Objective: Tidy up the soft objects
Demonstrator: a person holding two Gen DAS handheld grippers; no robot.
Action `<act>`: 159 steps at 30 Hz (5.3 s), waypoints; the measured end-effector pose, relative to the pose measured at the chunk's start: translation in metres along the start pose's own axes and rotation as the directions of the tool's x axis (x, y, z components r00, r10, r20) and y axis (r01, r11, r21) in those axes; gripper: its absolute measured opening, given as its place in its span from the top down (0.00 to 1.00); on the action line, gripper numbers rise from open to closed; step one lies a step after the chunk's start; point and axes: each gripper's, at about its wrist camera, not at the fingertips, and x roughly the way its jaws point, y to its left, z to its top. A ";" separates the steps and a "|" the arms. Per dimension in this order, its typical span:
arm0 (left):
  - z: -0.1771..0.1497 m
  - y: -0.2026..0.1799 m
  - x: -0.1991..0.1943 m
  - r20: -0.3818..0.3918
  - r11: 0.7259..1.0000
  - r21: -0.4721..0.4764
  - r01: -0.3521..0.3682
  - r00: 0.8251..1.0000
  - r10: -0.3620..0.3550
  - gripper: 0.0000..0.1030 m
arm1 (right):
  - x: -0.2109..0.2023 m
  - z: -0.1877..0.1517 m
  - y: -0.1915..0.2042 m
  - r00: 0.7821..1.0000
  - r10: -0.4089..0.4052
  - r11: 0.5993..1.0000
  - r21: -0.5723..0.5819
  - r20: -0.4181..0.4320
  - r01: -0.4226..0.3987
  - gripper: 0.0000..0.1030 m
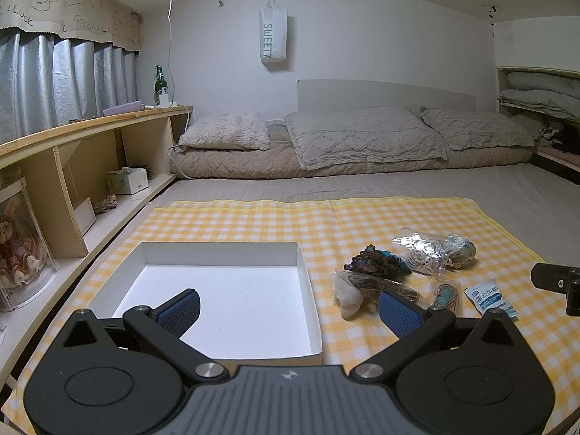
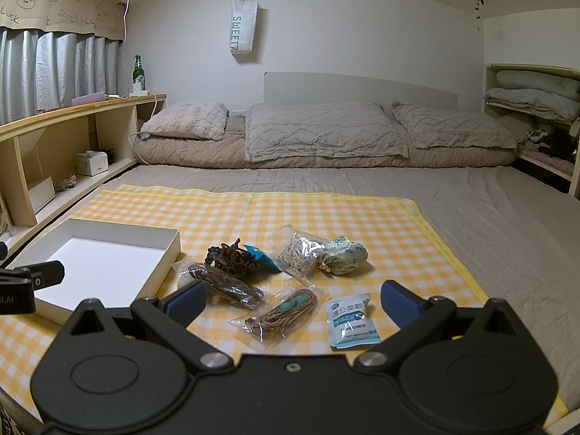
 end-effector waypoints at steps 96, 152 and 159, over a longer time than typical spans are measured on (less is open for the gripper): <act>0.087 -0.045 0.173 -0.197 0.984 0.031 0.173 0.967 -0.164 0.00 | 0.123 0.098 -0.028 0.982 0.020 0.993 0.120 -0.187 0.002 0.00; -0.007 -0.137 0.209 -0.799 0.456 0.225 0.861 0.431 -0.419 0.26 | 0.241 -0.012 -0.031 0.709 0.087 0.994 0.017 -0.699 -0.105 0.27; -0.016 -0.133 0.222 -0.773 0.487 0.206 0.849 0.446 -0.450 0.28 | 0.239 -0.013 -0.032 0.699 0.086 0.990 -0.017 -0.710 -0.139 0.40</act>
